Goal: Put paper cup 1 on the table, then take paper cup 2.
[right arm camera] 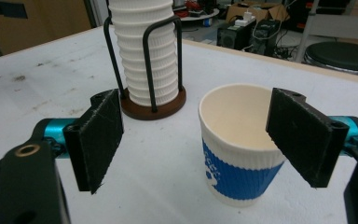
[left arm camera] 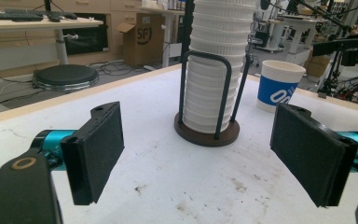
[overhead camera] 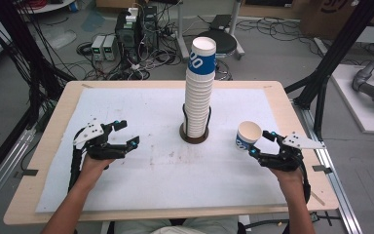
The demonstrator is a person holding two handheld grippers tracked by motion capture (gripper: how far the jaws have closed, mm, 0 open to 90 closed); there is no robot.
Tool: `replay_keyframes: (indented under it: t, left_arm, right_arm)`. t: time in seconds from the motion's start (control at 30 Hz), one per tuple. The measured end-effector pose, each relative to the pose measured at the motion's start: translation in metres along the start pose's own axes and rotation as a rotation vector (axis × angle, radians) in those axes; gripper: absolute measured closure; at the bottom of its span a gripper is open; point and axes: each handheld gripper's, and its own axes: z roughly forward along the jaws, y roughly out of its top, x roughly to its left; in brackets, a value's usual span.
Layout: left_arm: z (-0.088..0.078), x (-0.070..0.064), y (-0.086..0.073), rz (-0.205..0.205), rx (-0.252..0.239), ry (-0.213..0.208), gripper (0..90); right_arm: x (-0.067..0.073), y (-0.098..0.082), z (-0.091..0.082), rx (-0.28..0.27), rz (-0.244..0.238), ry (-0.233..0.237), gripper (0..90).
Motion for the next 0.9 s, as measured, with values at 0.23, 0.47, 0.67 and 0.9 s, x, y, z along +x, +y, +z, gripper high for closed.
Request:
replay_keyframes:
  t: [0.23, 0.47, 0.67, 0.9]
  left_arm:
    - [0.0009, 0.0000, -0.0009, -0.005, -0.002, -0.004, 17.2]
    - [-0.0010, -0.0014, -0.0004, -0.004, -0.002, -0.003, 17.2]
    - [-0.0001, -0.0004, -0.0015, -0.008, 0.002, -0.007, 17.2]
    - [0.0003, -0.0008, -0.0014, -0.011, 0.004, -0.008, 17.2]
  right_arm:
    - [0.0047, 0.0071, 0.0005, -0.008, -0.022, 0.004, 19.5]
    - [0.0060, 0.0087, 0.0027, -0.008, -0.025, 0.014, 19.5]
    - [0.0058, 0.0083, 0.0029, -0.005, -0.025, 0.016, 19.5]
    - [0.0063, 0.0096, 0.0011, -0.003, -0.026, 0.023, 19.5]
